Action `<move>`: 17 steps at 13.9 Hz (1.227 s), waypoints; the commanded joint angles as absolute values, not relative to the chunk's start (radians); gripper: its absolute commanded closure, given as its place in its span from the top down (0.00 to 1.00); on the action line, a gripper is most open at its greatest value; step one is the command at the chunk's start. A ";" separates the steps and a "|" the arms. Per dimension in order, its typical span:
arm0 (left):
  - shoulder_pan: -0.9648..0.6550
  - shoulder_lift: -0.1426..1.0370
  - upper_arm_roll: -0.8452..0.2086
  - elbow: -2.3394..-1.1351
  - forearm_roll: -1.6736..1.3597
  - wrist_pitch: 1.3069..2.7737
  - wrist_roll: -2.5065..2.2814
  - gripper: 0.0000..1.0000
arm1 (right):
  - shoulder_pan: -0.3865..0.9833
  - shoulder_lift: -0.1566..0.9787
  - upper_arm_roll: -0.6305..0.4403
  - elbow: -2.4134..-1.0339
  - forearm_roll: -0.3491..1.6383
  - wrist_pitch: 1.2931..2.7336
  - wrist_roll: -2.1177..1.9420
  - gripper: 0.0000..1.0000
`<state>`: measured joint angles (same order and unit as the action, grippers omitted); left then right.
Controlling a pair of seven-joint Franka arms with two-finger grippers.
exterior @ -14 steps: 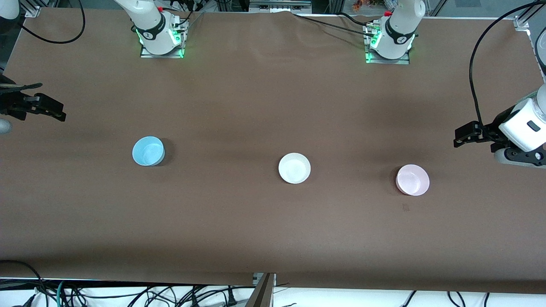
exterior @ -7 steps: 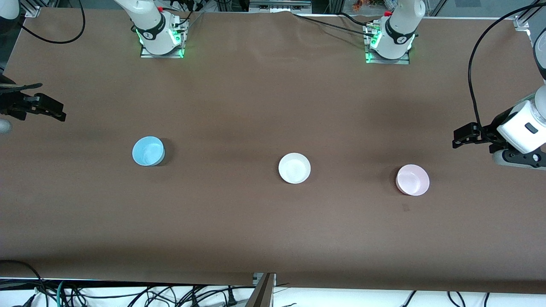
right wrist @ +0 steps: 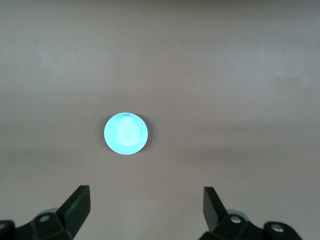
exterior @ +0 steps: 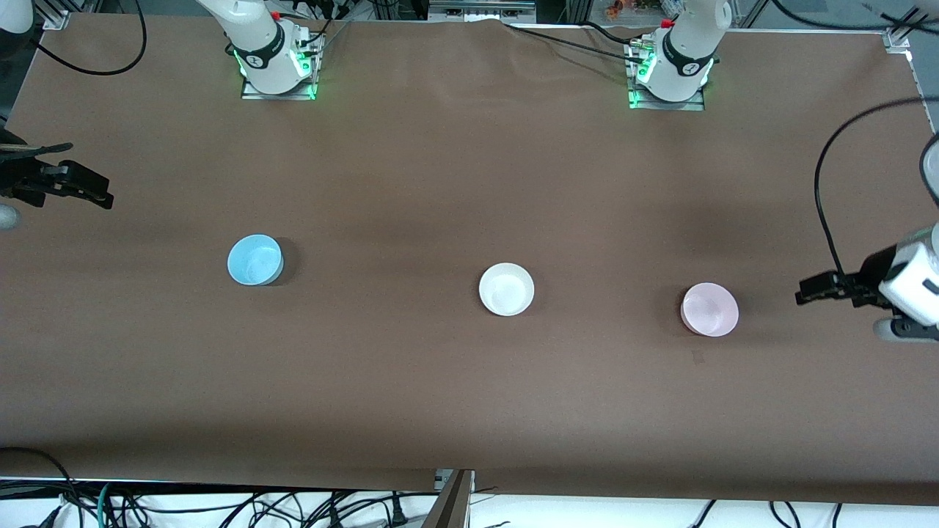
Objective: Stack pink and blue bowls on white bowl
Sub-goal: 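Move the left gripper to the pink bowl while the right gripper advances, then lower the left gripper onto the pink bowl rim while the right gripper approaches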
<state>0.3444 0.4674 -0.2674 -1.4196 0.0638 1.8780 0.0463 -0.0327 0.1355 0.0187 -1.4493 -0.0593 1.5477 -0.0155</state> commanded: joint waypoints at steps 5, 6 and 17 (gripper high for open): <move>0.364 0.597 -0.275 -1.506 0.092 2.103 0.032 1.00 | -0.035 0.172 0.023 -1.442 -0.061 1.522 -0.002 1.00; 0.362 0.597 -0.275 -1.528 0.100 2.126 0.028 1.00 | -0.035 0.172 0.023 -1.448 -0.060 1.513 -0.002 1.00; 0.370 0.514 -0.273 -1.955 0.109 2.520 0.008 0.97 | -0.028 0.244 0.026 -1.442 -0.057 1.460 -0.018 1.00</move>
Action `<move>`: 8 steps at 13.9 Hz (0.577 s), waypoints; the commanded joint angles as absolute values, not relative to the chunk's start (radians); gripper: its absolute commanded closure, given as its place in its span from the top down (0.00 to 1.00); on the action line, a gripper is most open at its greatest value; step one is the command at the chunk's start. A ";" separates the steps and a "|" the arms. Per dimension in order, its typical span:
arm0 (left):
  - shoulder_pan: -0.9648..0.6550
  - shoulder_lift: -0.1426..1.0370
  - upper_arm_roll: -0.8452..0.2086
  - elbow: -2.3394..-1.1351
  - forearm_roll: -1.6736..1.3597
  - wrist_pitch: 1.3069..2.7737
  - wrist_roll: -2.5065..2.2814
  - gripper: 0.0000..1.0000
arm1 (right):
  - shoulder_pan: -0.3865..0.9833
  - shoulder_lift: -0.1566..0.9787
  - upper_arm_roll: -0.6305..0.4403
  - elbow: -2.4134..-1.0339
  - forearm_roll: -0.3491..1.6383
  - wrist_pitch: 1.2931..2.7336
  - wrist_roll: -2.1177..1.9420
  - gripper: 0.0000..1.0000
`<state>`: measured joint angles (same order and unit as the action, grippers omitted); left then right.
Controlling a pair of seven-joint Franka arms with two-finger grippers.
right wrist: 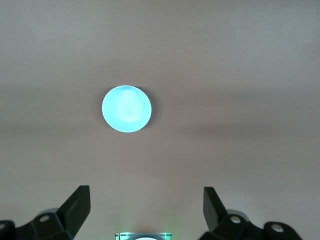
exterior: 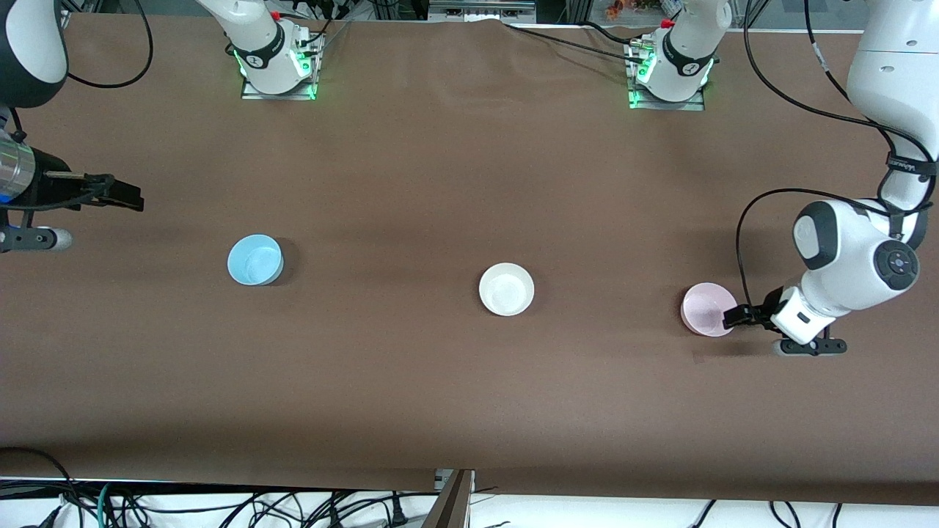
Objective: Stack pink and blue bowls on white bowl
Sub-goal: 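Lower the left gripper onto the pink bowl rim while the right gripper approaches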
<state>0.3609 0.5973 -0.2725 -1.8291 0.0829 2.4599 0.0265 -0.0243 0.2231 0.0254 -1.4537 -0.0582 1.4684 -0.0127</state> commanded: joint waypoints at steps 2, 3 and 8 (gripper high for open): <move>0.382 0.491 -0.273 -1.983 0.112 2.522 0.009 0.93 | -0.029 0.262 0.025 -1.442 -0.057 1.463 -0.018 1.00; 0.387 0.480 -0.273 -1.997 0.123 2.522 0.009 0.91 | -0.028 0.270 0.025 -1.442 -0.057 1.480 -0.017 1.00; 0.400 0.446 -0.275 -2.046 0.156 2.526 0.009 0.75 | -0.028 0.343 0.026 -1.454 -0.037 1.566 -0.015 1.00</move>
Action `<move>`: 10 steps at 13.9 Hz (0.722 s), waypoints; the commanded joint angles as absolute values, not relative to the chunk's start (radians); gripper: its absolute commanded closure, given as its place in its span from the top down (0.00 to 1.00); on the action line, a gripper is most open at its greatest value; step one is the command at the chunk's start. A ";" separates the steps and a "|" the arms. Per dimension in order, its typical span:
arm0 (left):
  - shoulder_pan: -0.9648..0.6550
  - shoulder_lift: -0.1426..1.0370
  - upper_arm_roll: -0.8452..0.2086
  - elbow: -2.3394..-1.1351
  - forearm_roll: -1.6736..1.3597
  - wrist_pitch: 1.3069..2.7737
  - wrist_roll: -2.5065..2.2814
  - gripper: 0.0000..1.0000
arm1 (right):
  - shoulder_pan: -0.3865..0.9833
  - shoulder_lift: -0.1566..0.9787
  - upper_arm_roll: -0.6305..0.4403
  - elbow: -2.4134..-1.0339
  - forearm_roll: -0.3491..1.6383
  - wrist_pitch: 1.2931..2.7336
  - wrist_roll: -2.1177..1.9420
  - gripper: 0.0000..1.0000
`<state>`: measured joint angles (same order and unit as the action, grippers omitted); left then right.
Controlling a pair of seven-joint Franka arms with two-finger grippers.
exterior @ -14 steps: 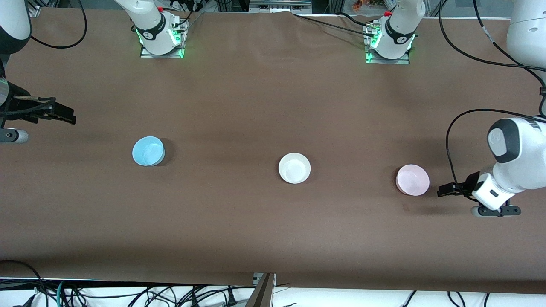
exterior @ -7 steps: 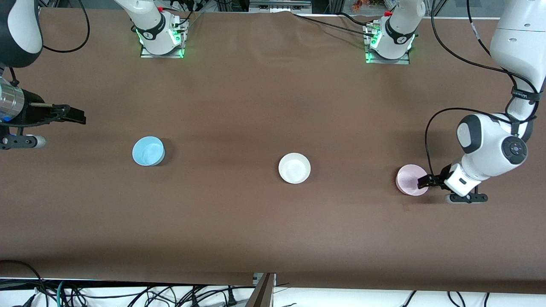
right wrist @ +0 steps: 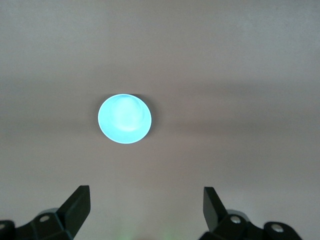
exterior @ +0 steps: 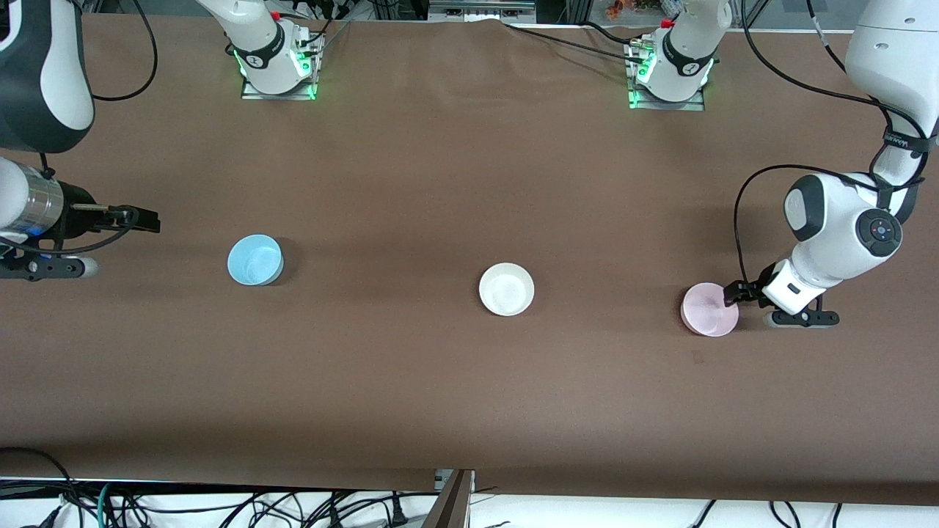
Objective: Stack pink and blue bowls on white bowl
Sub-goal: 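Lower the left gripper onto the pink bowl rim while the right gripper approaches, then grasp the pink bowl with the left gripper while the right gripper grasps the blue bowl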
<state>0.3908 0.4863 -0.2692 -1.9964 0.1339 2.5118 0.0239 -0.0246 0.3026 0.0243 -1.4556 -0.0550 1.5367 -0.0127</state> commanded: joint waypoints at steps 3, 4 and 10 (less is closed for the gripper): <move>0.396 0.440 -0.275 -2.085 0.156 2.569 0.008 0.70 | -0.031 0.373 0.025 -1.521 -0.011 1.661 -0.015 1.00; 0.394 0.440 -0.275 -2.088 0.156 2.574 0.008 0.70 | -0.031 0.373 0.025 -1.567 -0.011 1.716 -0.015 1.00; 0.388 0.451 -0.276 -2.089 0.158 2.602 0.005 0.59 | -0.035 0.374 0.023 -1.761 -0.002 1.965 -0.017 1.00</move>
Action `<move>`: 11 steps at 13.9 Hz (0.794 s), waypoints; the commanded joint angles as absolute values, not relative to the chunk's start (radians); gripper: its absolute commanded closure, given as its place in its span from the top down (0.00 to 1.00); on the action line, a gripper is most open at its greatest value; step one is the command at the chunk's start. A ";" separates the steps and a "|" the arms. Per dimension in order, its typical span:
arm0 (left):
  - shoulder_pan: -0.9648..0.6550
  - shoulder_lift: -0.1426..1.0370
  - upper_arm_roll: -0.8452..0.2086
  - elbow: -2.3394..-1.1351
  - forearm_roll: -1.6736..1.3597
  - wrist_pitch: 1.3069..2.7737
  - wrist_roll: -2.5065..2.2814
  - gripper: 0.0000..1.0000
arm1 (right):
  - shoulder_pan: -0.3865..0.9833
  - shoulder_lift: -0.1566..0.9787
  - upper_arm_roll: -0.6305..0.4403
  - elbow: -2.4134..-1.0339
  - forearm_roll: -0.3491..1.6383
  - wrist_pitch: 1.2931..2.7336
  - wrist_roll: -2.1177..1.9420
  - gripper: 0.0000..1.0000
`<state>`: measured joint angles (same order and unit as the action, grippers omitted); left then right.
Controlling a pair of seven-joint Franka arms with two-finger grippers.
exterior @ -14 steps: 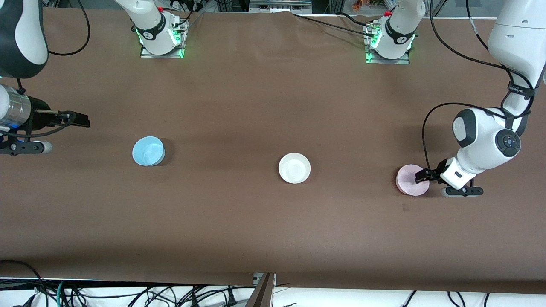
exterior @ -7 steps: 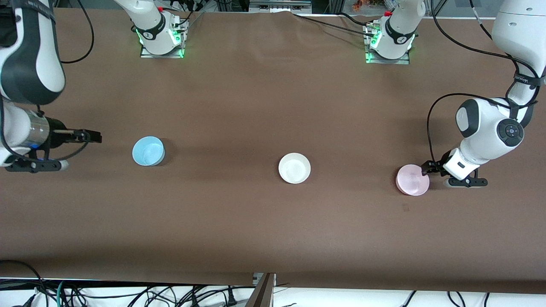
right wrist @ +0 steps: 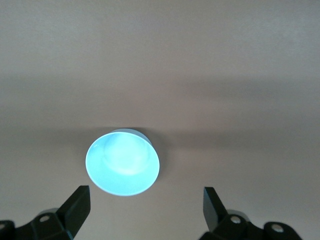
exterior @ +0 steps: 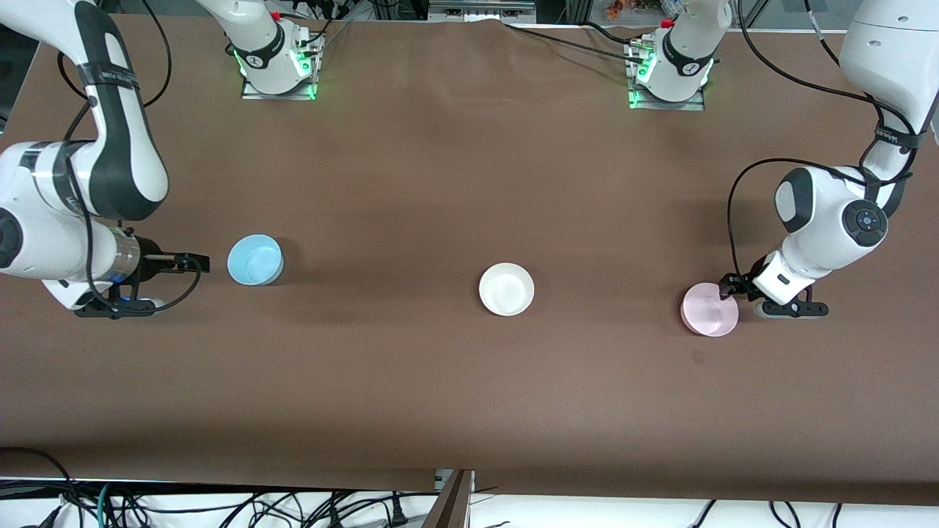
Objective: Stack pink and blue bowls on white bowl
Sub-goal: 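Grasp the pink bowl with the left gripper while the right gripper grasps the blue bowl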
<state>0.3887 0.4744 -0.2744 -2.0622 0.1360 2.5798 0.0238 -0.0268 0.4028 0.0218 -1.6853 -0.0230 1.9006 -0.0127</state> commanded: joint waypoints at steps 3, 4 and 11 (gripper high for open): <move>0.387 0.453 -0.276 -2.088 0.156 2.605 0.006 0.47 | -0.048 0.383 0.023 -1.853 0.023 2.086 -0.018 1.00; 0.387 0.456 -0.276 -2.088 0.158 2.608 0.006 0.43 | -0.054 0.387 0.023 -1.886 0.035 2.129 -0.020 1.00; 0.385 0.466 -0.276 -2.088 0.158 2.632 0.006 0.07 | -0.123 0.445 0.021 -1.934 0.210 2.183 -0.171 0.99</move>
